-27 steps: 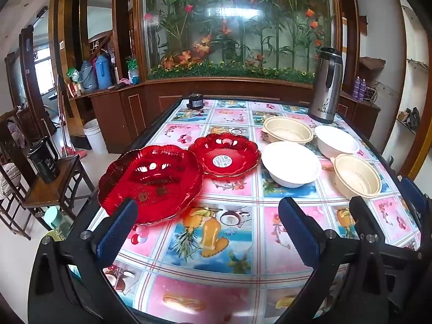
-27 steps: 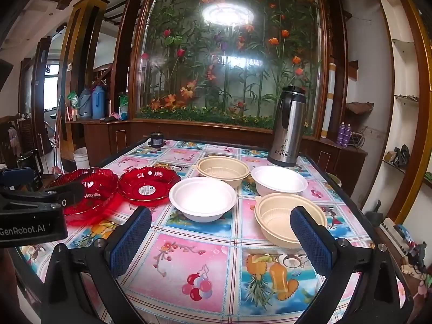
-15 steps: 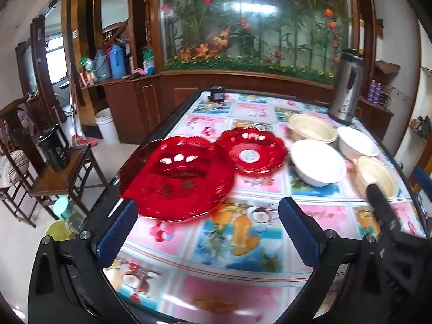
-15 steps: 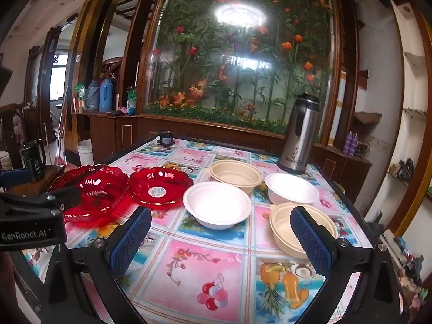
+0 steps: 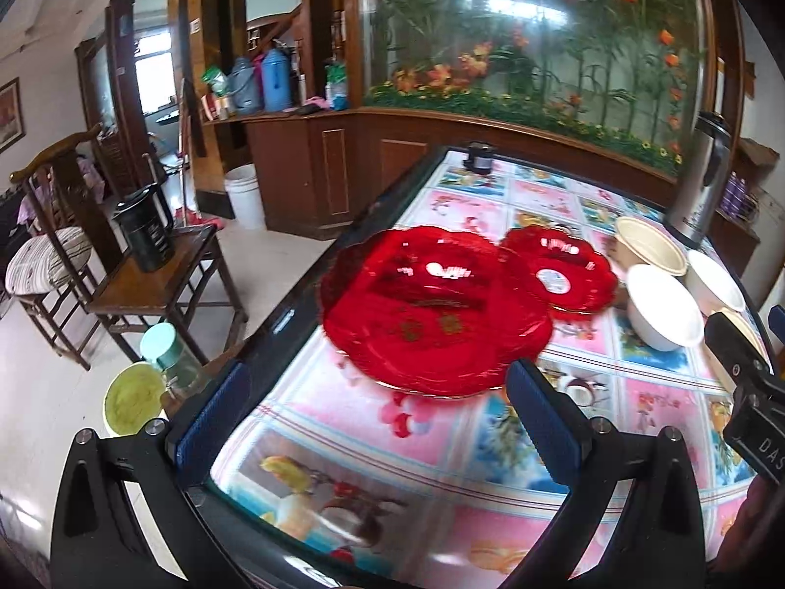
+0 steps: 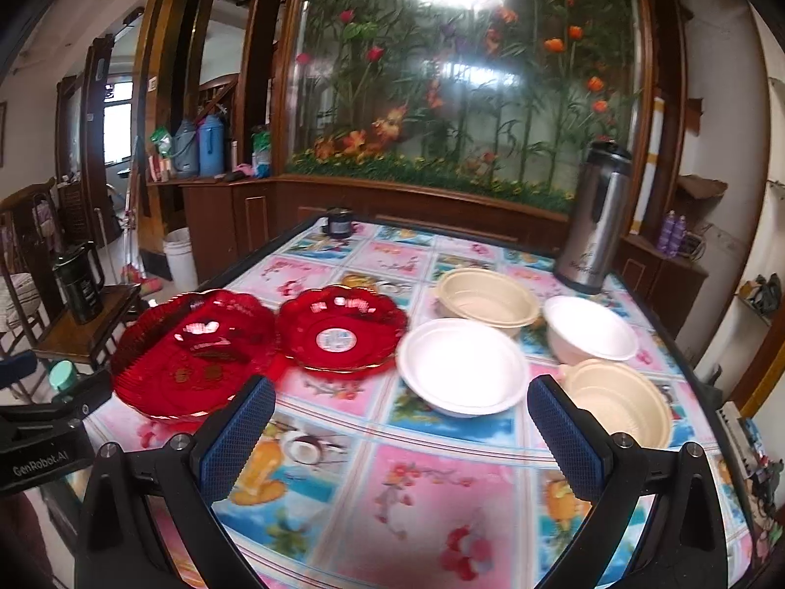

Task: Organize plates and bowls
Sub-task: 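Move the left tool toward the large red wedding plate stack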

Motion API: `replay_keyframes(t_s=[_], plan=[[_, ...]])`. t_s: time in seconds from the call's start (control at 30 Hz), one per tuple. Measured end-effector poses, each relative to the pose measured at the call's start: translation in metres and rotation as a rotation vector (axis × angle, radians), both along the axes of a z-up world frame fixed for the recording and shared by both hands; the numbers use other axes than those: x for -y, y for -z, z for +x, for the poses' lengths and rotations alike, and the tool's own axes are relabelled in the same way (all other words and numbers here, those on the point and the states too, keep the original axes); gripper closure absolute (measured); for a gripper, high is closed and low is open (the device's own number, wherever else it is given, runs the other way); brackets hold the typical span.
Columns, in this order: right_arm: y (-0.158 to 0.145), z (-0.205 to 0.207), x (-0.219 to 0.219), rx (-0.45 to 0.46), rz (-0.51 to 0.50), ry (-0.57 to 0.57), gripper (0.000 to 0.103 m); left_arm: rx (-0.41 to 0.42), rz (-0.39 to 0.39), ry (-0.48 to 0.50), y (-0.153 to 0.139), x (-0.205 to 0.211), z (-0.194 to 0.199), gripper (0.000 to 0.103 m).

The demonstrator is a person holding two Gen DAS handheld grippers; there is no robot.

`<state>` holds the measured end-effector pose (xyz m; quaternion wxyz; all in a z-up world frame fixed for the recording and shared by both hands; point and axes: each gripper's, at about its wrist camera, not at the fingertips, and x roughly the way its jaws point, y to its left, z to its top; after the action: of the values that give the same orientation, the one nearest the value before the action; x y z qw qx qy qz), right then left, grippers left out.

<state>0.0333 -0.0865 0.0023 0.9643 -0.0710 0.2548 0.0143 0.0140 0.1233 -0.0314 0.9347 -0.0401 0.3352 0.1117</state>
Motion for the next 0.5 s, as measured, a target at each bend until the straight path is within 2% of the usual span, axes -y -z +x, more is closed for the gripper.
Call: replay_keyframes(t_s=[0.3, 0.5], plan=[[0.001, 0.008, -0.04, -0.019, -0.014, -0.06, 0.0, -0.009, -0.021, -0.038, 0.002, -0.024, -0.004, 0.0], [0.003, 0.004, -0.058, -0.009, -0.069, -0.066, 0.0, -0.008, -0.032, -0.036, 0.002, -0.025, -0.006, 0.0]])
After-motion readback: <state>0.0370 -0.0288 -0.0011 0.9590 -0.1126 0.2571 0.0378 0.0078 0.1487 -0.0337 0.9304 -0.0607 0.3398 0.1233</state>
